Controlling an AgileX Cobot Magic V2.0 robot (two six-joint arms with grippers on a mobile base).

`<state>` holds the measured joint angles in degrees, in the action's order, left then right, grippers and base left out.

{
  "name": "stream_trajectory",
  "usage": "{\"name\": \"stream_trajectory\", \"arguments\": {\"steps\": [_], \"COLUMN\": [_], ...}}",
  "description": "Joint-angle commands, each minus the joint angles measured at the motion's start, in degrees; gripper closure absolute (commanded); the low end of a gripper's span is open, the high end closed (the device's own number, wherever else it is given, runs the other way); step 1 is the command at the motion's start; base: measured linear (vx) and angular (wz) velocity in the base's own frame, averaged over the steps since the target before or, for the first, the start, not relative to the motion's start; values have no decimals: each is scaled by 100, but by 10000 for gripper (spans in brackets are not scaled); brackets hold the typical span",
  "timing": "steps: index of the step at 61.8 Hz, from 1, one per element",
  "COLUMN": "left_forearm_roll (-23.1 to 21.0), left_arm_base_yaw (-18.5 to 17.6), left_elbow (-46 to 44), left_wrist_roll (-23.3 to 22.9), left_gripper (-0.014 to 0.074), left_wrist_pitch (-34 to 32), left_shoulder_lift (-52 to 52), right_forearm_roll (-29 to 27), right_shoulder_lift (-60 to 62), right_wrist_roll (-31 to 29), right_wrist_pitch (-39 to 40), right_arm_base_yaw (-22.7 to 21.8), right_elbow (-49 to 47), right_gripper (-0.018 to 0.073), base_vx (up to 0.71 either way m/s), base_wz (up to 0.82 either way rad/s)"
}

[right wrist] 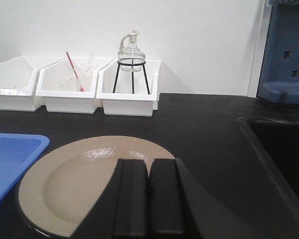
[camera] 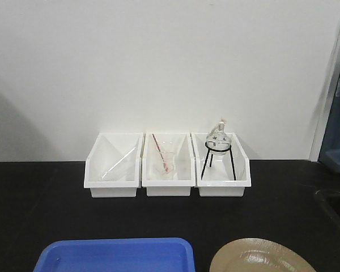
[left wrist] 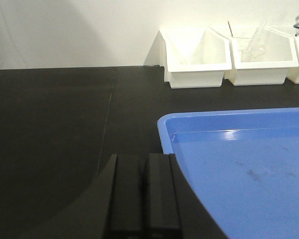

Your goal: Place disk in tray to left cabinet

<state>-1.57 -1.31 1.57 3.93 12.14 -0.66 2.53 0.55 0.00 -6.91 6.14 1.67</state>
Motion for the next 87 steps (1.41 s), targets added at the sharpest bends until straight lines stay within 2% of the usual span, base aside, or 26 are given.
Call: {"name": "stream_trajectory", "arguments": {"steps": [1,43,53,57,63,66,70,79,87], "left_forearm_roll": [-16,-59,-59,-59,-59,-59,-59,-13,12], "left_arm_base_yaw": [-19,-19,-19,-19,-19,-19,-19,-19,-19], "left_elbow": [113,107,89,33,-25,-177,-516,-1565,-2506], "left_wrist_roll": [-25,-25,-90,-316,-670,-805,-805,-741,-236], "left_gripper": [603,603,603,603,603,603,601,598,598], "left_wrist_pitch": [-464,-560,-1391,-1935,-2796,-2908,-2536,-1214,-537], "left_shoulder_lift": [34,34,34,34,34,34,40,293,865], "right_forearm_roll": [22,22,22,22,7,-20,-12,6,-1], "right_shoulder_lift": [69,69,69,69,69,69,65,-209,-801], "right_wrist_roll": [0,0,0,0,0,0,-60,-186,-174], "right_wrist_pitch": [470,470,528,643,1380,1590,1537,855,274], "right_arm_base_yaw": [-39,-39,-39,-39,-39,-39,-39,-39,-39], "right_elbow": [125,125,115,115,70,-68,-484,-1516,-2221], "right_gripper": [568,568,568,568,568,568,564,561,557], "base_vx": [0,0,0,0,0,0,0,0,0], "base_wz": [0,0,0,0,0,0,0,0,0]}}
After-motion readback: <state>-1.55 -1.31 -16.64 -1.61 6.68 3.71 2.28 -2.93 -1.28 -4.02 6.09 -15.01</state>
